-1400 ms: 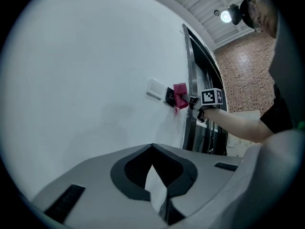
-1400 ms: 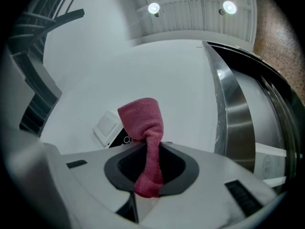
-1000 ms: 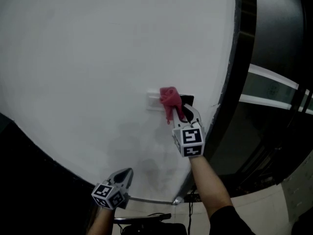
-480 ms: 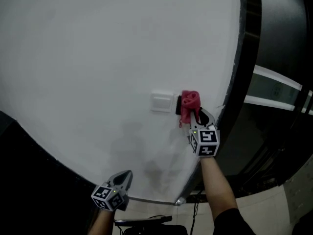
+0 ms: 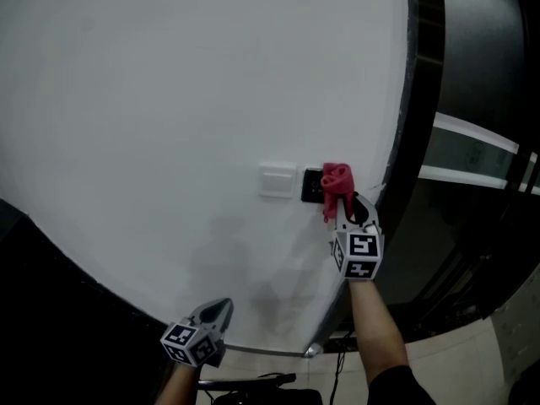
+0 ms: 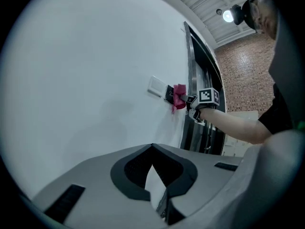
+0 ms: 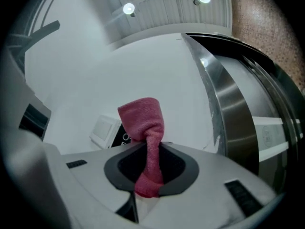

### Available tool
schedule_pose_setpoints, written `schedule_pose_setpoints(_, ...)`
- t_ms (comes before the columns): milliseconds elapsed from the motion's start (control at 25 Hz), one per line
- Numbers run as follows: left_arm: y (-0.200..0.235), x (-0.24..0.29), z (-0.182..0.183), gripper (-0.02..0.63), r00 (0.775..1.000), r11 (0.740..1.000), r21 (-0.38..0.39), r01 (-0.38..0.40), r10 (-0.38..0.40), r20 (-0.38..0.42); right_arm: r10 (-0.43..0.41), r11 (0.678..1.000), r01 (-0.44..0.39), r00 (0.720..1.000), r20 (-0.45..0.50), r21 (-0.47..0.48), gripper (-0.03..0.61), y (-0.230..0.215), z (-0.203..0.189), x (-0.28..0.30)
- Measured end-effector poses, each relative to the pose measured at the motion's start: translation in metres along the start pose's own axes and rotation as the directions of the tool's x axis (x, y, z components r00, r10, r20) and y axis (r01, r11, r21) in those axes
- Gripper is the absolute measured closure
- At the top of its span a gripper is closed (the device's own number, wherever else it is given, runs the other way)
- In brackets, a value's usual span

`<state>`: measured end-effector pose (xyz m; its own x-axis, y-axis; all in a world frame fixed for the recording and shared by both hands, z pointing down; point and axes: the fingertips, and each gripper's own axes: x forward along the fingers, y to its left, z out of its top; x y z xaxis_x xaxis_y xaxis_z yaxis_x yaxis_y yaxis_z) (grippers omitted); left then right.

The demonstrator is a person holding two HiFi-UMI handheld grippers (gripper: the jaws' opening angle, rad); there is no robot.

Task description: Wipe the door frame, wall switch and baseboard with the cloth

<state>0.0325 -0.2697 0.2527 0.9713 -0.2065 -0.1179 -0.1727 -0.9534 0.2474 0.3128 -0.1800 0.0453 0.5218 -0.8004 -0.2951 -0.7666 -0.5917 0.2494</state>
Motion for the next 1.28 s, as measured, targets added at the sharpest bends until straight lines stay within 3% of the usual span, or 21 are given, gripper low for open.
schedule_pose_setpoints(160, 0.005, 0.004, -0.001, 0.611, 1.0, 1.0, -0.015, 0.005, -0.005, 0.0, 0.163, 0.986, -0.158, 0.983, 0.08, -0.06, 0.514, 0.071, 0.031, -0.007)
schedule_pose_setpoints(280, 0.007, 0.0, 0.002, 0.611, 1.0, 1.0, -0.004, 0.0, 0.0, 0.005, 0.296, 0.955, -0.295, 0.949, 0.11, -0.027, 0.514, 0.131, 0.05, -0.002)
schedule_pose_setpoints(360, 0.011, -0.004, 0.004, 0.611, 1.0, 1.0, -0.009, -0.003, 0.003, 0.018, 0.335, 0.942, -0.337, 0.936, 0.105, -0.001, 0.514, 0.158, 0.052, 0.011)
schedule_pose_setpoints(520, 0.021, -0.019, 0.007, 0.611, 0.999, 0.999, -0.018, -0.032, 0.033, 0.033, 0.31, 0.949, -0.313, 0.949, 0.056, 0.047, 0.514, 0.175, 0.038, 0.045)
schedule_pose_setpoints(760, 0.037, -0.039, 0.01, 0.611, 0.996, 0.995, -0.048, -0.082, 0.084, 0.042, 0.209, 0.973, -0.211, 0.977, 0.028, 0.095, 0.514, 0.143, 0.025, 0.053)
schedule_pose_setpoints(1040, 0.031, -0.032, 0.005, 0.611, 0.997, 0.997, -0.047, -0.064, 0.066, 0.038, 0.161, 0.987, -0.161, 0.987, 0.005, 0.017, 0.512, 0.11, 0.016, 0.046)
schedule_pose_setpoints(1280, 0.028, -0.023, 0.005, 0.611, 0.999, 0.998, -0.045, -0.05, 0.051, 0.018, 0.124, 0.991, -0.124, 0.992, -0.013, 0.051, 0.512, 0.082, 0.014, 0.043)
